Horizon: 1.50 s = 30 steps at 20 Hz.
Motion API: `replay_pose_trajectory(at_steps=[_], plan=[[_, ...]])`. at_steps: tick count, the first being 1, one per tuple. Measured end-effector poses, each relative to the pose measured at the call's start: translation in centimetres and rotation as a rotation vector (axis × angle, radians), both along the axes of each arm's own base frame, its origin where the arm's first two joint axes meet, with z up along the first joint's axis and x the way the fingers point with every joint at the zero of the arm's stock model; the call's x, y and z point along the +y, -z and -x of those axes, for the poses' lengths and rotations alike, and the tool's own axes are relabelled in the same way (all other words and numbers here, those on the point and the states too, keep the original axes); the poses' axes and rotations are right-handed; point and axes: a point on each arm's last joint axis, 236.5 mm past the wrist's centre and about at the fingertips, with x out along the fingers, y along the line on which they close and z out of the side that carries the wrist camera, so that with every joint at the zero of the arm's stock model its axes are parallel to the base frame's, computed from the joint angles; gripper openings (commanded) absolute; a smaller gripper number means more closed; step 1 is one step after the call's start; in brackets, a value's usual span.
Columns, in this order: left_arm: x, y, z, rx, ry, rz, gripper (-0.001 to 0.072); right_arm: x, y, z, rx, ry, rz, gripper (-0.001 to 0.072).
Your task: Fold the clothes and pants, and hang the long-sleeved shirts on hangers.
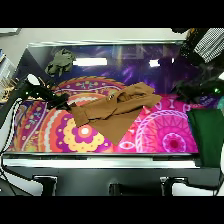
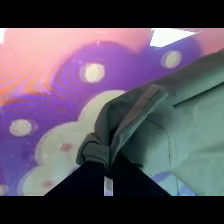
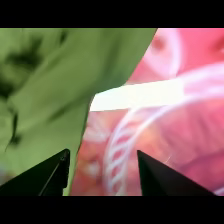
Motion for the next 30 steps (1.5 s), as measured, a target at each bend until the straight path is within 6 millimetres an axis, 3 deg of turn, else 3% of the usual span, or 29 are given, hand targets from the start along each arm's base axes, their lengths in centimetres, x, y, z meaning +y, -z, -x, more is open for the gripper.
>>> replay_pose_trajectory(at_steps=[6, 8, 11, 14, 21, 22, 25, 27, 30], plan=[[0.0, 0.0, 0.0, 0.000, 0.000, 0.000, 0.0020, 14.2, 6.7, 11.0, 0.129, -0.088, -0.173, 0.0497], [0.0, 0.0, 0.0, 0.001, 0.000, 0.000, 0.0020, 17.9, 9.1, 14.3, 0.167, -0.103, -0.182, 0.0497], [0.0, 0.0, 0.2, 0.007, 0.003, 0.001, 0.0019, 21.7, 11.2, 17.6, 0.192, -0.110, -0.170, 0.0497], [-0.1, 0.0, 0.2, 0.008, 0.003, 0.002, 0.0019, 23.8, 12.5, 18.7, 0.192, -0.075, -0.163, 0.0497], [-0.1, 0.0, 0.2, 0.009, 0.004, 0.002, 0.0020, 25.4, 13.9, 17.3, 0.182, 0.060, -0.198, 0.0466], [-0.1, 0.0, 0.2, 0.009, 0.004, 0.002, 0.0020, 25.5, 14.1, 17.3, 0.194, 0.075, -0.204, 0.0386], [-0.1, 0.0, 0.2, 0.010, 0.004, 0.002, 0.0020, 25.6, 14.9, 17.1, 0.202, 0.093, -0.205, 0.0342], [-0.1, 0.0, 0.2, 0.010, 0.004, 0.002, 0.0020, 25.6, 15.1, 16.6, 0.186, 0.101, -0.202, 0.0042], [-0.1, 0.0, 0.2, 0.010, 0.004, 0.002, 0.0019, 25.7, 14.8, 15.5, 0.144, 0.095, -0.198, 0.0031]])
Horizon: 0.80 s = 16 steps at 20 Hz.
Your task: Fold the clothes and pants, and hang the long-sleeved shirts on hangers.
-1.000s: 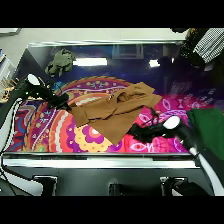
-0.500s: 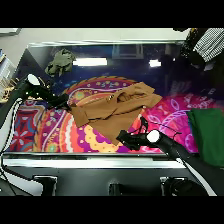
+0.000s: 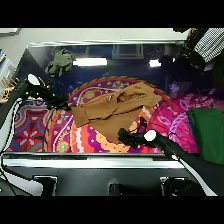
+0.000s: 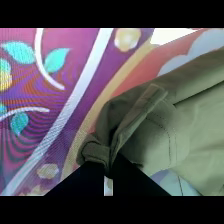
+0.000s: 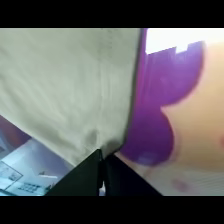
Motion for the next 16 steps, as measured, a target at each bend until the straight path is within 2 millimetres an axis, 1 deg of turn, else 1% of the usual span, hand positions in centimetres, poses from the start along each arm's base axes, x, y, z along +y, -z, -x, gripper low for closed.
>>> replay_pose_trajectory(at_steps=[2, 3, 4, 6, 8, 9, 10, 11, 12, 13, 14, 15, 16], plan=[[-0.2, -0.3, -0.1, -0.004, -0.002, 0.011, 0.0020, 0.5, -1.2, -1.0, -0.039, -0.005, -0.017, 0.0030], [-0.5, -0.6, -0.2, -0.013, 0.001, 0.028, 0.0019, 0.8, -2.1, -1.8, -0.071, -0.010, -0.026, 0.0030], [-0.9, -1.2, -0.4, -0.030, 0.003, 0.049, 0.0019, 1.2, -3.5, -2.7, -0.114, -0.020, -0.039, 0.0030], [-1.8, -3.7, -1.5, -0.096, 0.010, 0.107, 0.0019, 1.6, -7.5, -4.7, -0.223, -0.052, -0.063, 0.0029], [-2.5, -7.9, -2.8, -0.206, 0.025, 0.153, 0.0019, 1.1, -13.7, -7.2, -0.378, -0.084, -0.080, 0.0029], [-2.7, -10.7, -3.6, -0.278, 0.031, 0.168, 0.0019, 0.4, -17.4, -8.3, -0.466, -0.093, -0.080, 0.0029], [-2.7, -13.7, -4.2, -0.354, 0.037, 0.173, 0.0019, -0.7, -21.7, -9.3, -0.569, -0.100, -0.075, 0.0029], [-2.8, -17.3, -4.5, -0.442, 0.040, 0.180, 0.0019, -2.0, -26.2, -9.9, -0.669, -0.105, -0.063, 0.0029], [-2.7, -21.1, -4.5, -0.530, 0.042, 0.180, 0.0019, -3.2, -30.4, -9.9, -0.762, -0.110, -0.044, 0.0029], [-2.6, -24.9, -4.2, -0.616, 0.041, 0.177, 0.0019, -4.7, -34.8, -9.5, -0.866, -0.118, -0.012, 0.0029], [-2.6, -28.7, -3.4, -0.701, 0.037, 0.177, 0.0019, -6.0, -39.2, -8.5, -0.967, -0.124, 0.023, 0.0029], [-2.5, -32.6, -2.1, -0.789, 0.033, 0.175, 0.0019, -7.2, -43.0, -7.1, -1.054, -0.128, 0.060, 0.0029], [-2.4, -36.1, -0.6, -0.868, 0.024, 0.171, 0.0019, -8.4, -46.4, -5.7, -1.135, -0.125, 0.096, 0.0029]])
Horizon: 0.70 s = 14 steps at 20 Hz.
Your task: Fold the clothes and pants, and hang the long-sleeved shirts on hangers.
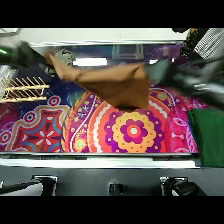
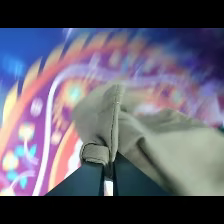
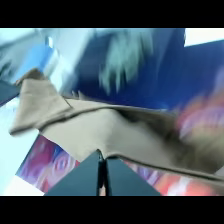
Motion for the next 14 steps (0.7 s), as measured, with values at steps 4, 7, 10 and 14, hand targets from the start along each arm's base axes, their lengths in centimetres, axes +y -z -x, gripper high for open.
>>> replay_pose_trajectory(at_steps=[4, 7, 10, 14], plan=[[1.1, -10.3, 7.3, -0.245, -0.112, -0.001, 0.0019, -4.7, -10.4, 6.2, -0.251, 0.111, 0.053, 0.0029], [3.2, -14.6, 11.5, -0.365, -0.245, -0.008, 0.0019, -7.9, -14.1, 8.5, -0.336, 0.226, 0.066, 0.0029], [5.0, -16.6, 13.2, -0.434, -0.345, -0.016, 0.0018, -9.7, -13.8, 7.2, -0.296, 0.309, 0.086, 0.0030], [6.1, -13.0, 9.3, -0.346, -0.366, -0.066, 0.0019, -9.8, -8.2, 0.7, -0.088, 0.363, 0.170, 0.0030]])
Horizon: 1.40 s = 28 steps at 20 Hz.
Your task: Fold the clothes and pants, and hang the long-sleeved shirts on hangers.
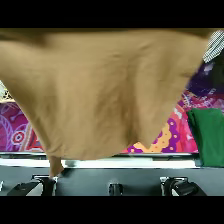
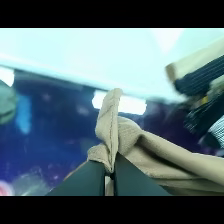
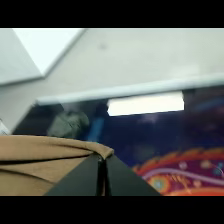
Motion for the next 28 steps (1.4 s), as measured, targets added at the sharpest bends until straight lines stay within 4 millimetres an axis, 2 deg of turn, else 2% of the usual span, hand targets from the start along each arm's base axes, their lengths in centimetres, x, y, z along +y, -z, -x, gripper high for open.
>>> replay_pose_trajectory(at_steps=[2, 4, 6, 8, 9, 11, 13, 14, 15, 16, 17, 19, 20, 22, 25, 28], plan=[[-0.4, 4.5, -4.1, 0.114, 0.022, -0.020, 0.0019, 0.1, 5.0, -4.5, 0.155, 0.039, 0.053, 0.0030], [-1.1, 10.8, -8.9, 0.261, 0.049, -0.041, 0.0019, 0.3, 11.0, -9.0, 0.317, 0.065, 0.114, 0.0030], [-2.4, 18.3, -13.3, 0.424, 0.084, -0.060, 0.0019, 0.8, 17.9, -13.5, 0.479, 0.075, 0.160, 0.0030], [-4.2, 26.7, -16.7, 0.585, 0.123, -0.072, 0.0019, 1.7, 25.2, -17.0, 0.631, 0.055, 0.175, 0.0031], [-5.2, 31.1, -17.9, 0.662, 0.140, -0.077, 0.0019, 2.2, 28.6, -18.4, 0.697, 0.042, 0.166, 0.0031], [-6.8, 38.4, -19.2, 0.785, 0.171, -0.075, 0.0019, 2.7, 35.2, -20.4, 0.826, 0.020, 0.120, 0.0032], [-8.0, 43.8, -19.8, 0.872, 0.193, -0.047, 0.0020, 2.9, 40.3, -21.6, 0.918, -0.008, 0.053, 0.0032], [-8.5, 45.7, -19.8, 0.899, 0.206, -0.029, 0.0021, 3.2, 42.2, -22.0, 0.951, -0.028, 0.012, 0.0035], [-9.1, 47.2, -19.9, 0.919, 0.222, -0.008, 0.0025, 3.6, 43.7, -22.2, 0.981, -0.051, -0.022, 0.0100], [-9.6, 48.2, -19.9, 0.933, 0.240, 0.013, 0.0076, 4.0, 44.7, -22.4, 0.997, -0.073, -0.047, 0.0221], [-9.9, 48.7, -20.0, 0.934, 0.254, 0.032, 0.0197, 4.4, 45.4, -22.4, 1.008, -0.099, -0.066, 0.0373], [-9.8, 48.7, -20.3, 0.931, 0.278, 0.057, 0.0340, 5.0, 45.7, -22.5, 1.010, -0.151, -0.100, 0.0395], [-9.4, 48.1, -20.4, 0.924, 0.291, 0.060, 0.0342, 5.0, 45.4, -22.3, 1.009, -0.179, -0.114, 0.0426], [-7.6, 46.2, -20.4, 0.914, 0.317, 0.059, 0.0406, 4.1, 43.8, -21.6, 1.003, -0.238, -0.131, 0.0428], [-3.8, 42.5, -19.1, 0.904, 0.338, 0.048, 0.0406, 0.6, 41.1, -18.9, 1.019, -0.312, -0.119, 0.0428], [0.2, 39.7, -16.5, 0.919, 0.315, 0.066, 0.0405, -3.0, 39.9, -14.8, 1.066, -0.336, -0.133, 0.0432]])
